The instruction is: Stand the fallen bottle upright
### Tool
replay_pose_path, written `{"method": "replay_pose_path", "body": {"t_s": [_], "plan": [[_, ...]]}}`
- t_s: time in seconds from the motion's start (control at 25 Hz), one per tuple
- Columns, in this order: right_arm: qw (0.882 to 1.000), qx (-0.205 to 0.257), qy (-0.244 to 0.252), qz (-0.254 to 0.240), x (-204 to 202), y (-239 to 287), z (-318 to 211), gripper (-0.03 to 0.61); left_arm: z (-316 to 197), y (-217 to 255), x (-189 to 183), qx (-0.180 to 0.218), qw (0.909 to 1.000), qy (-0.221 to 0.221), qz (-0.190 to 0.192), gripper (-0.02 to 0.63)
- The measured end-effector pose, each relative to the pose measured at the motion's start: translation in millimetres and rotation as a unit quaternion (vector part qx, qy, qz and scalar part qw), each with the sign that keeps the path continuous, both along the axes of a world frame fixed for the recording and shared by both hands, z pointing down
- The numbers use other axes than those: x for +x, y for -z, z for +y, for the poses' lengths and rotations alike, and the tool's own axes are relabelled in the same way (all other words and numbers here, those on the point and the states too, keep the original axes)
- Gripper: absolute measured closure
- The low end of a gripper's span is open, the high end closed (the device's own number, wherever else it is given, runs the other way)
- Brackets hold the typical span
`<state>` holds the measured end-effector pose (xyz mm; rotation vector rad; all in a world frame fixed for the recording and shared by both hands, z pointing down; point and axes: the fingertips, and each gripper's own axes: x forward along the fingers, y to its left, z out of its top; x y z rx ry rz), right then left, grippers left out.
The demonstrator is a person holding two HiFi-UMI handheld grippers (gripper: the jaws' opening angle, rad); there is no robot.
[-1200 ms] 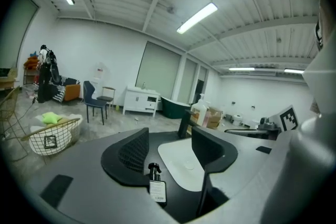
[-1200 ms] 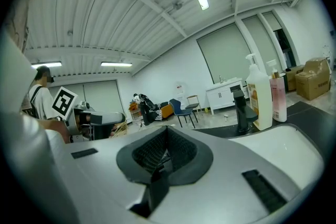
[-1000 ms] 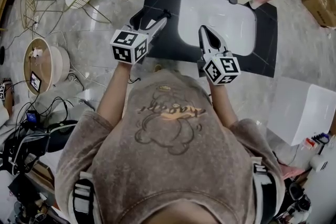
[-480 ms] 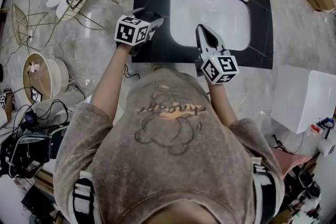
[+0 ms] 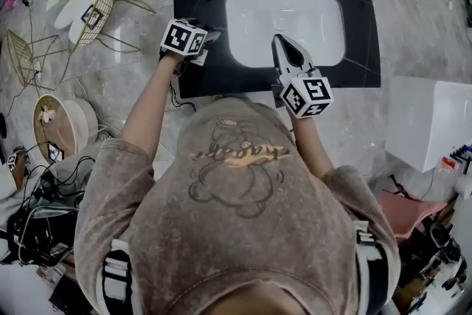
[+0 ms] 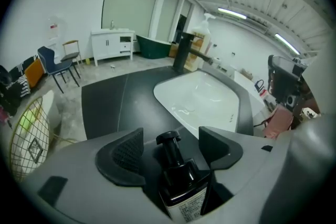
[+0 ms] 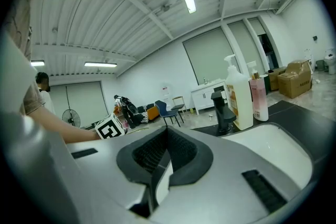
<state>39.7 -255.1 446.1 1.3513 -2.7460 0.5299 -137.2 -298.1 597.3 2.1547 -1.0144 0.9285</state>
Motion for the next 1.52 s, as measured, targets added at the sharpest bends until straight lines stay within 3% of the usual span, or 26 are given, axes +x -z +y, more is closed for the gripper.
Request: {"method": "replay_pose_path", "body": {"t_s": [0.28, 0.6, 0.88, 1.2, 1.52], "plan": [[1.0, -0.002, -0.023, 0.002, 12, -3, -10, 0.581, -1, -32, 7, -0.072, 0.9959, -0.053, -0.016, 0.299], [0.999, -0.009, -0.054, 0.001, 31, -6, -15, 0.581, -4, -46, 11, -0.12, 0.9897, -0.075, -0.02, 0.347], [0.997, -0.009, -0.075, 0.001, 43, -6, -9, 0.581, -4, -47, 9, -0.122, 0.9897, -0.07, -0.027, 0.422], [0.996, -0.008, -0.087, 0.004, 50, -3, 0, 0.581, -2, -44, 13, -0.12, 0.99, -0.07, -0.024, 0.434], [0.997, -0.005, -0.076, 0.004, 48, -4, 10, 0.581, 1, -28, 11, -0.085, 0.9944, -0.06, -0.015, 0.437]]}}
